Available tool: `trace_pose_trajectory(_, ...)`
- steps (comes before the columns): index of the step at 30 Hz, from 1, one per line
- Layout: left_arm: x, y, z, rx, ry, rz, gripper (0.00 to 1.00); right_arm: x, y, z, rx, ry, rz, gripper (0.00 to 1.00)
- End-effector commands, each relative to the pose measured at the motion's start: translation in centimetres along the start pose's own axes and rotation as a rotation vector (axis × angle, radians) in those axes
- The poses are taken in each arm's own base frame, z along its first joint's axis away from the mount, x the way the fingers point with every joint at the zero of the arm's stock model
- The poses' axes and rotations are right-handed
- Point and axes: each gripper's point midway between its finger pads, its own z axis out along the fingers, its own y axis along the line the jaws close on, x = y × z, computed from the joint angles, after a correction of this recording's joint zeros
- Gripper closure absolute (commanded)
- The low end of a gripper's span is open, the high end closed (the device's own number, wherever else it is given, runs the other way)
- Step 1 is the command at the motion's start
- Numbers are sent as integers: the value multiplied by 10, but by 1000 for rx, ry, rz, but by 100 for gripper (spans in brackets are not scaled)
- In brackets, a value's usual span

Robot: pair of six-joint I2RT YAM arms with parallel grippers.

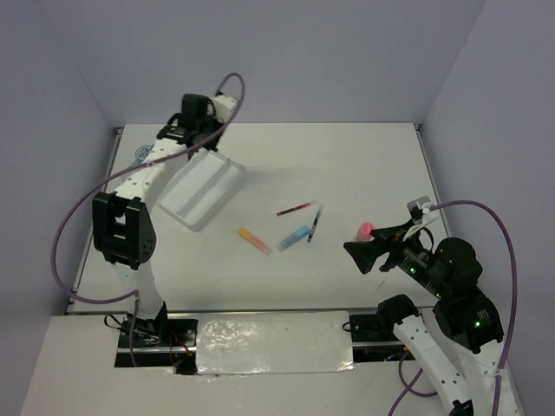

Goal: Sort the stationery into containers
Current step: Pick up the pen from the center of the board, then place the pen in the storage box.

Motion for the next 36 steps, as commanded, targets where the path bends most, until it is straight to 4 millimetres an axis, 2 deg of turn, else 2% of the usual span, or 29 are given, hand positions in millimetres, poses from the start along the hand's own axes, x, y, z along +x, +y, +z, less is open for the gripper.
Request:
trace_pose_trajectory(1, 17, 99, -9, -223, -39, -146, 100, -3, 3, 2, -23, -19, -20, 0)
trace_pose_trajectory(3, 32, 122, -5, -247, -35, -190, 100, -1, 3, 2, -26, -12, -21, 0)
trace_pose_trajectory(6, 53, 138, 8, -279, 10, -213, 100, 0, 4, 0, -31, -4, -26, 0)
trace_pose_trajectory(7, 49, 144, 10, -279, 1, -221, 100, 0, 5, 0, -32, -2, -28, 0)
trace_pose_trajectory(8, 63, 151, 20, -285, 29, -242, 100, 1, 5, 0, -34, 3, -28, 0)
trace_pose_trajectory(9, 60, 157, 22, -287, 23, -255, 100, 2, 5, 0, -36, 6, -31, 0)
trace_pose_trajectory(10, 71, 157, 34, -268, 48, -279, 100, 3, 4, 0, -34, 8, -30, 0)
trace_pose_trajectory(11, 72, 158, 37, -261, 50, -297, 100, 4, 3, 1, -32, 9, -28, 0)
trace_pose_trajectory(12, 78, 169, 35, -272, 54, -321, 100, 4, 3, 1, -32, 10, -29, 0)
trace_pose_trajectory(18, 96, 171, 46, -276, 64, -339, 100, 1, 4, 2, -36, 1, -30, 0)
trace_pose_trajectory(21, 107, 181, 47, -308, 82, -363, 99, 2, 4, 3, -38, 9, -29, 0)
trace_pose_trajectory(24, 112, 185, 48, -310, 86, -377, 87, 3, 3, 3, -29, 14, -29, 0)
trace_pose_trajectory(25, 113, 183, 49, -302, 86, -378, 76, 2, 2, 3, -25, 11, -31, 0)
trace_pose_trajectory(27, 118, 179, 50, -295, 95, -378, 63, 2, 2, 2, -22, 9, -32, 0)
trace_pose_trajectory(29, 123, 172, 52, -270, 96, -379, 56, 1, 2, 3, -21, 7, -31, 0)
trace_pose_trajectory(30, 120, 173, 49, -276, 86, -377, 47, 1, 2, 3, -22, 9, -30, 0)
trace_pose_trajectory(33, 112, 166, 44, -249, 60, -369, 35, 1, 2, 3, -23, 12, -29, 0)
trace_pose_trajectory(36, 101, 164, 35, -241, 31, -365, 32, -1, 2, 3, -22, 10, -30, 0)
